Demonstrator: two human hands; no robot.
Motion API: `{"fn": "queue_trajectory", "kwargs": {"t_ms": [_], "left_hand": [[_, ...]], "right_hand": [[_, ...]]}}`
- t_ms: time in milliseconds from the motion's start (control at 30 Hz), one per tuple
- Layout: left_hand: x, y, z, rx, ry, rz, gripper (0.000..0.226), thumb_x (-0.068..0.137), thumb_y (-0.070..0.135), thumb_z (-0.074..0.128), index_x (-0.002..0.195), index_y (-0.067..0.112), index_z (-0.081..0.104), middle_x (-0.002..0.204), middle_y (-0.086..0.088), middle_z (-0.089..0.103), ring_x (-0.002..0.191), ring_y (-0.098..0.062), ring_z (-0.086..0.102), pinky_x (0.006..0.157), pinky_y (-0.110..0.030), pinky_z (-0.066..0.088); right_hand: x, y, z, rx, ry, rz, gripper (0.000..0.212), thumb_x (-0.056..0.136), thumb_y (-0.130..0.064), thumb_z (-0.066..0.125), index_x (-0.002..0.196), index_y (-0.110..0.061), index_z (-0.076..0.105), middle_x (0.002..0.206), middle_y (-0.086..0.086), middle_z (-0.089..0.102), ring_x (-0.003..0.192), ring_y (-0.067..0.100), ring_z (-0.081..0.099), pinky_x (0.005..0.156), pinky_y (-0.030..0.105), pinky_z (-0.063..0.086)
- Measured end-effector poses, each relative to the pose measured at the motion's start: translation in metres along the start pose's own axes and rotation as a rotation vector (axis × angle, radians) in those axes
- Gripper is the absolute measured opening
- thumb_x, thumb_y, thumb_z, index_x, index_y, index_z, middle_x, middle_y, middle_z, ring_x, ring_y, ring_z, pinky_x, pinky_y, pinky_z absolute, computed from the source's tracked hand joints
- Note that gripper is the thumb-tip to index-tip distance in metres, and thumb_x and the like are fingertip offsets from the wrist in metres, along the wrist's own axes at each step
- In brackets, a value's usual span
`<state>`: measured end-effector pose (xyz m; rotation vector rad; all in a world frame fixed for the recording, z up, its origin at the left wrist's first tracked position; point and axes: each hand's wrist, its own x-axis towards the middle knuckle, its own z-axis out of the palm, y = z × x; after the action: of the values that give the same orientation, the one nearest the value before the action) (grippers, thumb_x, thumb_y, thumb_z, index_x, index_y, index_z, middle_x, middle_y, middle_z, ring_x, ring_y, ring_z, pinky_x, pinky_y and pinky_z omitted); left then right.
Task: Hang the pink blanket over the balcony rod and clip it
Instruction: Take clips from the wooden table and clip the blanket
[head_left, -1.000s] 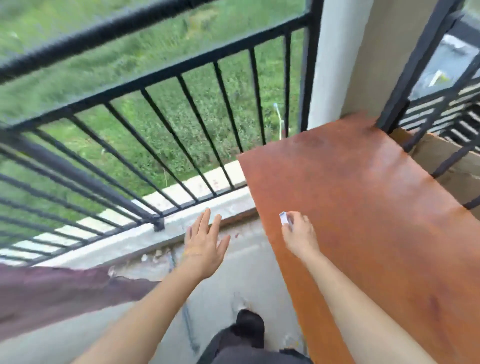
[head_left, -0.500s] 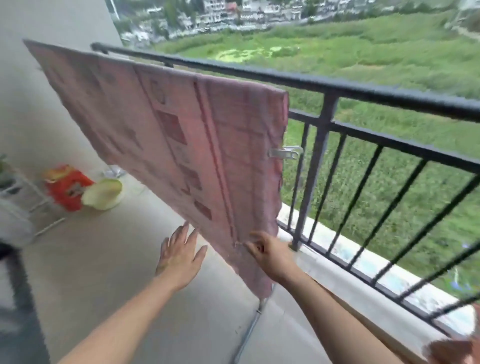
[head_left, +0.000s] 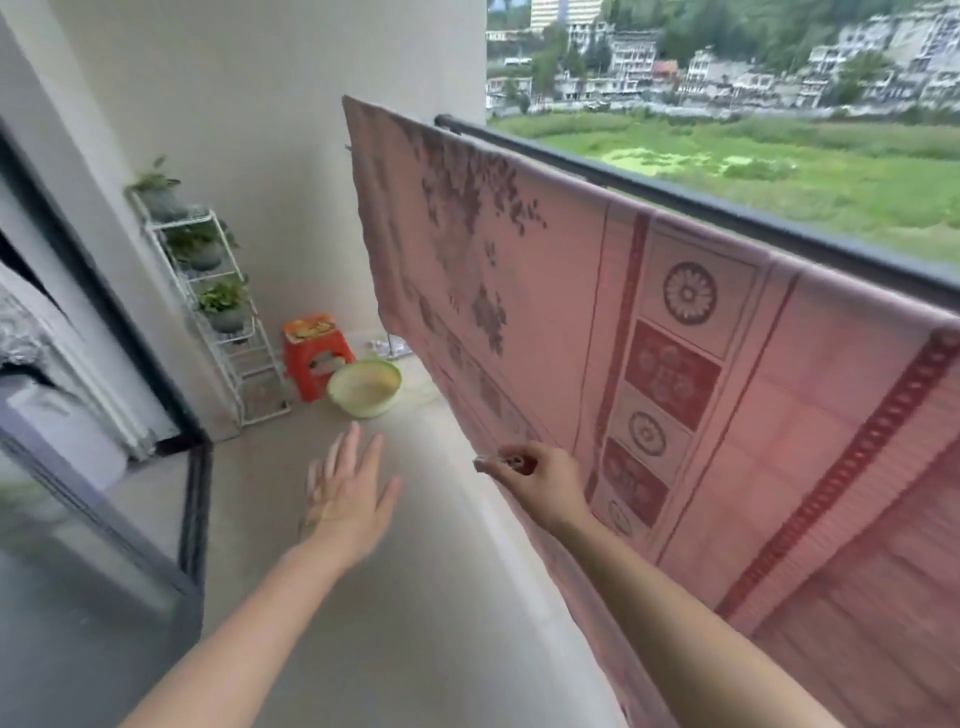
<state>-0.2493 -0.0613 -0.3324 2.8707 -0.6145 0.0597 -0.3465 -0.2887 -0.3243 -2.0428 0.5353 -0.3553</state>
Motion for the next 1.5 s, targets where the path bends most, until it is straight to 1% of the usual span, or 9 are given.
{"fn": "queue_trajectory", "kwargs": {"t_ms": [333,500,733,833,967,1100,1233,1367,1500], "left_hand": [[0.23,-0.078,0.023,0.012,0.06,-0.065,0.067,0.102,0.05,0.03,0.158,0.021,0.009,0.165,-0.006,-0.012,0.152,-0.024,-0.01,0.121,-0.048,0.002],[0.369,-0.106,0.009,0.009,0.099,-0.114,0.068,0.101,0.052,0.031,0.158,0.022,0.011,0.166,-0.005,-0.01,0.152,-0.023,-0.008,0.122,-0.05,0.003],[0.511,-0.187,-0.018,0.022,0.176,-0.161,0.072,0.098,0.058,0.022,0.158,0.019,0.013,0.166,-0.007,-0.004,0.152,-0.025,-0.001,0.122,-0.049,0.01],[0.579,-0.229,-0.013,0.018,0.175,-0.184,0.073,0.097,0.059,0.021,0.158,0.02,0.013,0.166,-0.008,-0.003,0.152,-0.026,0.0,0.12,-0.05,0.011],[0.679,-0.286,-0.002,-0.011,0.166,-0.18,0.071,0.1,0.054,0.03,0.159,0.021,0.008,0.166,-0.007,-0.011,0.152,-0.027,-0.002,0.12,-0.05,0.009],[0.783,-0.342,-0.003,-0.036,0.147,-0.147,0.071,0.1,0.053,0.032,0.158,0.021,0.008,0.165,-0.008,-0.012,0.152,-0.029,0.0,0.12,-0.051,0.009],[0.882,-0.39,-0.015,-0.045,0.119,-0.097,0.07,0.101,0.052,0.032,0.158,0.021,0.008,0.165,-0.008,-0.012,0.152,-0.03,0.001,0.121,-0.051,0.01],[0.975,-0.419,-0.016,-0.042,0.076,-0.06,0.07,0.101,0.052,0.031,0.159,0.022,0.005,0.165,-0.007,-0.013,0.152,-0.03,0.0,0.121,-0.049,0.008],[1.066,-0.433,0.004,-0.063,0.033,-0.04,0.072,0.101,0.053,0.031,0.159,0.023,0.0,0.165,-0.007,-0.017,0.152,-0.03,-0.002,0.121,-0.047,0.007]], "right_hand": [[0.248,-0.015,0.123,0.05,-0.108,-0.095,0.033,0.084,-0.007,0.065,0.116,-0.013,0.071,0.093,-0.012,0.067,0.073,-0.016,0.06,0.062,-0.001,0.039],[0.403,-0.047,0.171,0.082,-0.096,-0.143,0.039,0.084,-0.012,0.067,0.122,-0.015,0.069,0.111,0.002,0.07,0.088,0.007,0.065,0.067,-0.002,0.04],[0.56,-0.111,0.245,0.092,-0.14,-0.143,0.043,0.083,-0.012,0.069,0.126,-0.013,0.064,0.101,-0.005,0.069,0.088,0.011,0.066,0.082,0.022,0.052],[0.626,-0.127,0.289,0.1,-0.13,-0.177,0.04,0.082,-0.027,0.076,0.12,-0.015,0.068,0.098,-0.008,0.073,0.086,0.006,0.067,0.084,0.027,0.055],[0.715,-0.152,0.355,0.104,-0.096,-0.188,0.043,0.081,-0.039,0.078,0.118,-0.017,0.071,0.097,-0.009,0.074,0.085,0.0,0.067,0.081,0.021,0.055],[0.802,-0.185,0.415,0.058,-0.099,-0.2,0.042,0.084,-0.037,0.077,0.121,-0.019,0.069,0.096,-0.011,0.069,0.082,-0.003,0.064,0.067,0.001,0.044],[0.881,-0.215,0.459,0.085,-0.063,-0.166,0.041,0.085,-0.034,0.077,0.121,-0.017,0.069,0.099,-0.007,0.071,0.09,0.007,0.067,0.072,0.006,0.048],[0.946,-0.232,0.485,0.132,0.0,-0.085,0.049,0.082,-0.032,0.079,0.124,-0.011,0.066,0.095,-0.008,0.068,0.085,0.005,0.065,0.086,0.028,0.056],[1.024,-0.238,0.508,0.159,0.026,-0.032,0.029,0.081,-0.03,0.08,0.107,-0.021,0.069,0.085,-0.019,0.065,0.079,-0.005,0.062,0.076,0.016,0.05]]}}
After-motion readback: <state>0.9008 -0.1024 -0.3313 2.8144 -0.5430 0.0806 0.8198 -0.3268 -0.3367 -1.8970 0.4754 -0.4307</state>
